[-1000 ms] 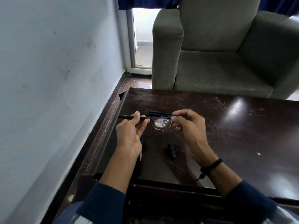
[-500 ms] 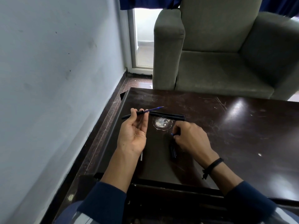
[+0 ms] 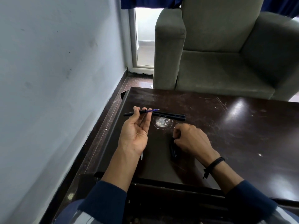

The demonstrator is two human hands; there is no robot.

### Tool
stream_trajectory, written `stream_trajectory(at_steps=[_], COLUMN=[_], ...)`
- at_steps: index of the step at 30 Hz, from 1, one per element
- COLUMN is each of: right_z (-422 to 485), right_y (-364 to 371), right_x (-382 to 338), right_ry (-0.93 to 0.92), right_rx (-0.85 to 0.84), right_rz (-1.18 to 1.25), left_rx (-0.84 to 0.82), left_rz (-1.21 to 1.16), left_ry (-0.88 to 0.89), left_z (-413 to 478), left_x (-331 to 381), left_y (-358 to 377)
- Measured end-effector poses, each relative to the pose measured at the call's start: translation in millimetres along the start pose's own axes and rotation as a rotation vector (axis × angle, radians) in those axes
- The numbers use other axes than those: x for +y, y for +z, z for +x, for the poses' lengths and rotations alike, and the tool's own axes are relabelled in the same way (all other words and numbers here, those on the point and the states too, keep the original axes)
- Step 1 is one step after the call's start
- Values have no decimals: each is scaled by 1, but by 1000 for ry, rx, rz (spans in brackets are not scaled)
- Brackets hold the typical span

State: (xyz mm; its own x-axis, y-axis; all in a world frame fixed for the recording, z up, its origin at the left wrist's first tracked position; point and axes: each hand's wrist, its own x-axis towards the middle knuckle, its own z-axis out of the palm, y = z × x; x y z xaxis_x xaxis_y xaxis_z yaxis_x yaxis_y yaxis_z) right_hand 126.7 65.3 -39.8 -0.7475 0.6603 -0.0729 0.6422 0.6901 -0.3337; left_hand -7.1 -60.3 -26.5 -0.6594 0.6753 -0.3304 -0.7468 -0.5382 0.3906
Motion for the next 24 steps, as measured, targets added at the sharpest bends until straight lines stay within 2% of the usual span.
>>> stream_trajectory(at_steps=[5,8,12,22,24], right_z=[1,-3,-11,-12,-11], right_y=[2,10,36,46,38], right_x=[-6,-20,-34,-38,-37], right_ry=[-138,-337,-608,-651,-627], right_rx=[60,50,34,-70,-47], right_rz=[113,133,7,-66,-77], left_rx=[-5,-8,-12,-33,-23], left_rz=[-3,-5,2,7,6], left_ry=[6,10,20,17,21], left_z=[1,3,5,5,6], left_x=[1,3,4,6,7], left_y=[-1,-2,-3,-5,-5])
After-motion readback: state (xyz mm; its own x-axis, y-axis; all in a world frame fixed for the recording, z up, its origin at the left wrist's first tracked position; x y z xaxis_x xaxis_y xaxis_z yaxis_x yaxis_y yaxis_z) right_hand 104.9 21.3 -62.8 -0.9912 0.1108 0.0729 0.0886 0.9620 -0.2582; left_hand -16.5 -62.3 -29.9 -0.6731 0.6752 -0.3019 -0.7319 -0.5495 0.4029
